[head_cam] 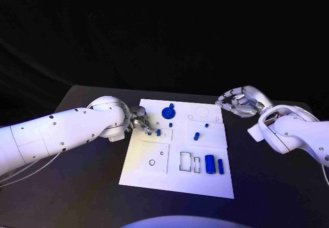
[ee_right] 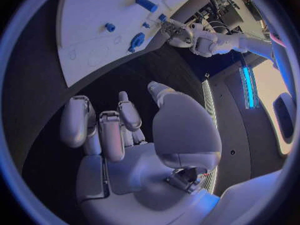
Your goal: Assemble the parts on the task board
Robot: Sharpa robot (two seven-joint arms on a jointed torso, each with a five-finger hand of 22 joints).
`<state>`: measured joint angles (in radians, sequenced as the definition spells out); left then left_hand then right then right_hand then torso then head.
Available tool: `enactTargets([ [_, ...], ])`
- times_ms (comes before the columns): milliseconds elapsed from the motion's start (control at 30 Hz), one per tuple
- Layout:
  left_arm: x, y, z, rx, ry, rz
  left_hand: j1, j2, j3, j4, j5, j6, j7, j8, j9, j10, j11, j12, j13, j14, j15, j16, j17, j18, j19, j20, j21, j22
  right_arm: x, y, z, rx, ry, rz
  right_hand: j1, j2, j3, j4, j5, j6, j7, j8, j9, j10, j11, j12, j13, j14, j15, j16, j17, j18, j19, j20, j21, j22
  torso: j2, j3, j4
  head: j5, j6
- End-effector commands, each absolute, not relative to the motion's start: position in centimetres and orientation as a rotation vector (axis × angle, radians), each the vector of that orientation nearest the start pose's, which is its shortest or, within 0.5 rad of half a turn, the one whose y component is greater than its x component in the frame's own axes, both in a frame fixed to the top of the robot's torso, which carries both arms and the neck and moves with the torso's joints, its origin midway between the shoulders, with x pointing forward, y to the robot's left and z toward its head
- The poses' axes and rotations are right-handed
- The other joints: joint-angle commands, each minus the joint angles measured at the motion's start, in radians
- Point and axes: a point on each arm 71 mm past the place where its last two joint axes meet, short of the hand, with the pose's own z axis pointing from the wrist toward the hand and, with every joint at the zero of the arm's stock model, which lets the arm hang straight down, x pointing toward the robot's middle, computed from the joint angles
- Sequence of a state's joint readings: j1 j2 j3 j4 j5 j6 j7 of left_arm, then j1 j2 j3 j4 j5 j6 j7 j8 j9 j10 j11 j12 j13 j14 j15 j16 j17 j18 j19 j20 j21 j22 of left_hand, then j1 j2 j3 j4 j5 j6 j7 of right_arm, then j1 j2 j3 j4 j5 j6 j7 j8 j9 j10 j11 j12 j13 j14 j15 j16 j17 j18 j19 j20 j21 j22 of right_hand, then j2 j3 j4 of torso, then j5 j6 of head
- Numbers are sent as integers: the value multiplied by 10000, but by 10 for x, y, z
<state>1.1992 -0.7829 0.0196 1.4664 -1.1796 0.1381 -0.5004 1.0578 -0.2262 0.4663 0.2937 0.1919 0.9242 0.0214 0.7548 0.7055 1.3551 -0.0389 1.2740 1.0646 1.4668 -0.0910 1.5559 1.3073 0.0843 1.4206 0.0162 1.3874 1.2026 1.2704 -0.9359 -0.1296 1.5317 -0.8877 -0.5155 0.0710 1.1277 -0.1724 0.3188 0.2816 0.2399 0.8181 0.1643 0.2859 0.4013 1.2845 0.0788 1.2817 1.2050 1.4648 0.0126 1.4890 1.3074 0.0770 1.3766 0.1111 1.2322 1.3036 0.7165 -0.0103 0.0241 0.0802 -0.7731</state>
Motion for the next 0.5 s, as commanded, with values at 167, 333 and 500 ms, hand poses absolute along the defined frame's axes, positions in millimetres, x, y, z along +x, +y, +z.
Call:
enactTargets([
  [167,495,201,-202,-1232,22375,-4301,-94,14,-108,-6,49,16,47,-27,17,-6,-40,-24,-47,948,-80,14,2270,-89,31,-45,35,-20,487,-254,-173,3688,15652,8567,-84,-3,2,50,-23,-101,-5,64,-13,-52,14,12,-33,577,-78,-52,554,77,-46,-21,-56,-20,-12,7,6,-45,1],
  [333,495,202,-200,-1259,22336,-4308,-94,14,-108,-6,49,16,47,-27,17,-6,-40,-24,-47,948,-80,14,2270,-89,31,-45,35,-20,487,-254,-173,3701,15663,8541,-84,-3,2,50,-23,-101,-5,64,-13,-52,14,12,-33,577,-78,-52,554,77,-46,-21,-56,-20,-19,11,9,-33,-16],
  [500,496,204,-197,-1304,22263,-4312,-96,27,-133,-10,65,6,47,-32,21,-15,-40,-31,-55,945,-80,10,2259,-87,28,-46,31,-27,487,-254,-174,3704,15667,8532,-84,-3,2,50,-23,-101,-5,64,-13,-52,14,12,-33,577,-78,-52,554,77,-46,-21,-56,-20,-25,11,6,-23,-15],
])
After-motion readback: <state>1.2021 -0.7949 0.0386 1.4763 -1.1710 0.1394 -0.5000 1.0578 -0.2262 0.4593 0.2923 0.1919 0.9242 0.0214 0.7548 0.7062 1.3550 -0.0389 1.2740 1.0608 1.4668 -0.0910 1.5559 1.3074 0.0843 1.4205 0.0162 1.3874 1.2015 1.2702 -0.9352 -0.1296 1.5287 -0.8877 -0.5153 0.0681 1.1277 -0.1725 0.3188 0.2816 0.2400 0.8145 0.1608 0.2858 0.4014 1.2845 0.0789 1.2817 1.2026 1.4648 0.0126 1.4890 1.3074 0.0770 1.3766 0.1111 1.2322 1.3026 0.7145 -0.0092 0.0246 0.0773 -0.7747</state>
